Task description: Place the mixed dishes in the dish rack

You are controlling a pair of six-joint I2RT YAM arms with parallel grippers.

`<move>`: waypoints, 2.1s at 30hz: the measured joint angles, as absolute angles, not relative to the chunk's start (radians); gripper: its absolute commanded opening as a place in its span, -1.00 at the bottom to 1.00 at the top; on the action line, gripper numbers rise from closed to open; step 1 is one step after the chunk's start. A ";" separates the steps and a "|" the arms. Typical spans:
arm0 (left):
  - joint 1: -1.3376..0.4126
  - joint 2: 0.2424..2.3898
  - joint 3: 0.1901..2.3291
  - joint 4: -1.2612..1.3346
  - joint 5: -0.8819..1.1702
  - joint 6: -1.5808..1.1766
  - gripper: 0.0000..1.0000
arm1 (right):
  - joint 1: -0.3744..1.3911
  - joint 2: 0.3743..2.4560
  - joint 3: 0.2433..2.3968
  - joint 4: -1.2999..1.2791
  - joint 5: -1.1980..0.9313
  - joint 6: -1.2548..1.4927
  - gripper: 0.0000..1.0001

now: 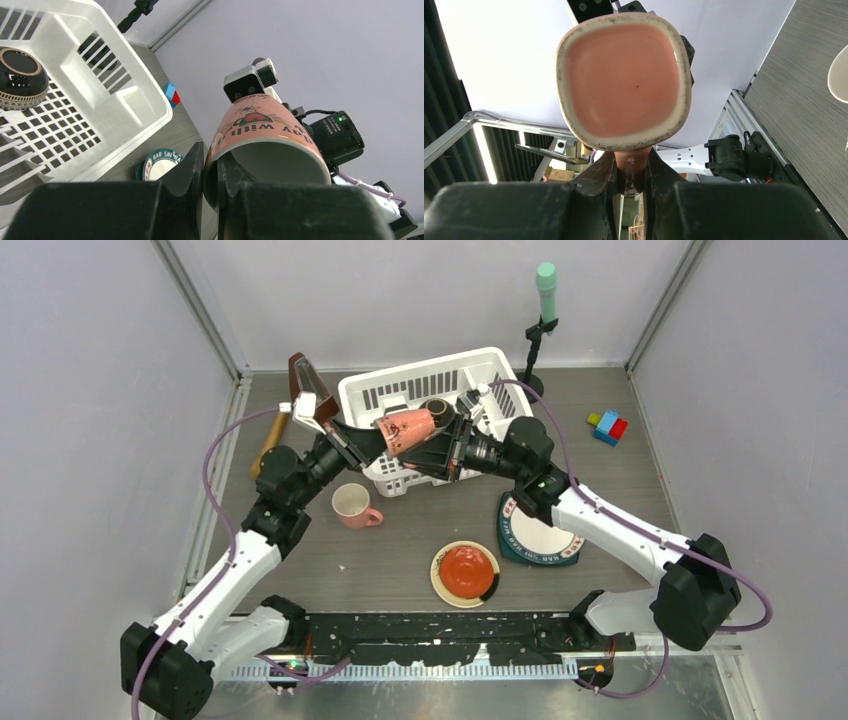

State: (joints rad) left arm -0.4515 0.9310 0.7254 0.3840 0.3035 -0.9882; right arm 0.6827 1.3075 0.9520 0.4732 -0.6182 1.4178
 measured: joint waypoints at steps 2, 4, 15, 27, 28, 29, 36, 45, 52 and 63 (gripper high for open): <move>-0.450 0.941 0.743 0.372 0.310 -0.985 -0.53 | 0.683 1.304 0.957 0.463 -0.611 1.406 -0.99; -0.449 0.951 0.756 0.347 0.310 -0.979 -0.17 | 0.685 1.301 0.983 0.397 -0.596 1.353 -0.99; -0.443 0.953 0.917 -0.108 0.170 -0.789 0.34 | 0.678 1.325 1.249 -0.262 -0.161 0.826 -0.99; -0.443 0.929 0.970 -0.495 -0.068 -0.646 0.50 | 0.674 1.721 1.598 -0.623 0.275 0.381 -0.99; -0.443 0.929 0.968 -0.513 -0.076 -0.646 0.50 | 0.674 1.755 1.614 -0.638 0.289 0.352 -0.99; -0.443 0.927 0.965 -0.525 -0.084 -0.646 0.50 | 0.674 1.784 1.629 -0.652 0.305 0.323 -0.99; -0.443 0.879 0.915 -0.598 -0.154 -0.650 0.50 | 0.665 1.938 1.720 -0.708 0.368 0.141 -0.99; -0.443 0.934 0.916 -0.680 -0.217 -0.652 0.50 | 0.636 2.094 1.880 -0.796 0.304 -0.017 -0.99; -0.443 0.941 0.912 -0.686 -0.216 -0.655 0.50 | 0.600 2.179 1.892 -0.802 0.192 -0.088 -0.99; -0.443 1.002 0.891 -0.690 -0.220 -0.677 0.65 | 0.545 2.164 1.777 -0.620 0.107 -0.204 -0.23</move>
